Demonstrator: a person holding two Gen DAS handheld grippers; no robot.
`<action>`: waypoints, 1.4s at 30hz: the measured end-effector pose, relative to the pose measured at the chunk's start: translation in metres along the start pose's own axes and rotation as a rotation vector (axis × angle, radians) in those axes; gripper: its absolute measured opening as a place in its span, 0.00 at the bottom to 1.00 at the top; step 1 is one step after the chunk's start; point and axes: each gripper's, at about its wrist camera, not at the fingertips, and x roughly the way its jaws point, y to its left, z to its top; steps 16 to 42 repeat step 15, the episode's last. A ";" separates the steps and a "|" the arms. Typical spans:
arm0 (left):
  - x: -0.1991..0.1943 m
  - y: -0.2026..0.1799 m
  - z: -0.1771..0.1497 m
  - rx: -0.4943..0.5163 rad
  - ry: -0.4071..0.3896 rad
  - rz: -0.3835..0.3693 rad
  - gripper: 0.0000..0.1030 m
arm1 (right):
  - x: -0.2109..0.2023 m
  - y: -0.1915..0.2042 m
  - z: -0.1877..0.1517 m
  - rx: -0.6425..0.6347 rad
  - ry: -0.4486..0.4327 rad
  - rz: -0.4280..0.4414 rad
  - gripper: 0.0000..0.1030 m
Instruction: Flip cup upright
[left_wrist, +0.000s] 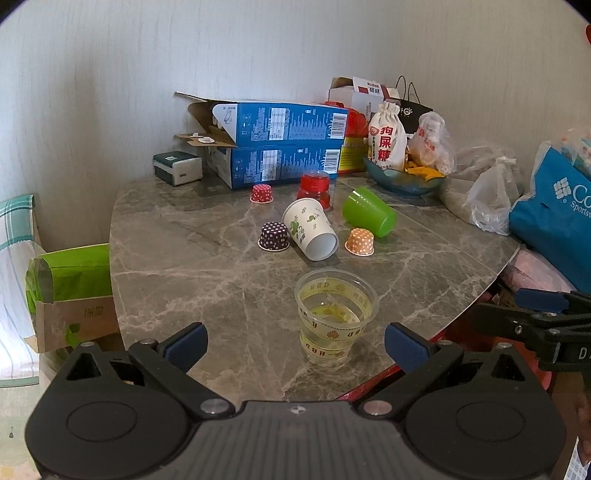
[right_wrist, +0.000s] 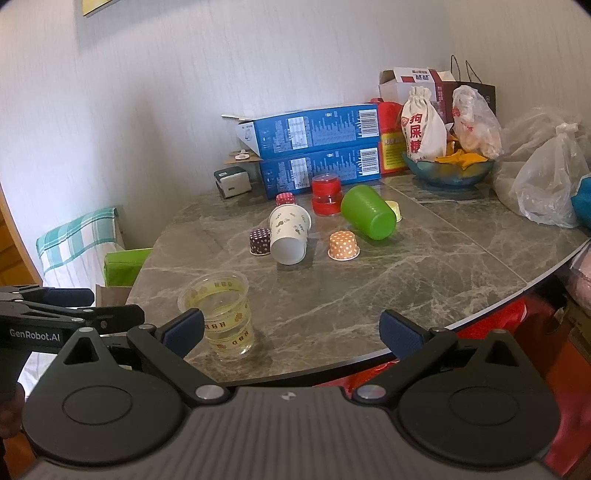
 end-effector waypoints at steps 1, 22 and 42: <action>0.000 0.000 0.000 0.000 0.001 -0.001 1.00 | 0.000 0.000 0.000 0.000 0.001 0.000 0.99; 0.004 -0.002 0.000 0.025 -0.024 0.007 1.00 | 0.008 -0.003 -0.002 0.006 0.014 -0.001 0.99; 0.004 -0.002 0.000 0.025 -0.024 0.007 1.00 | 0.008 -0.003 -0.002 0.006 0.014 -0.001 0.99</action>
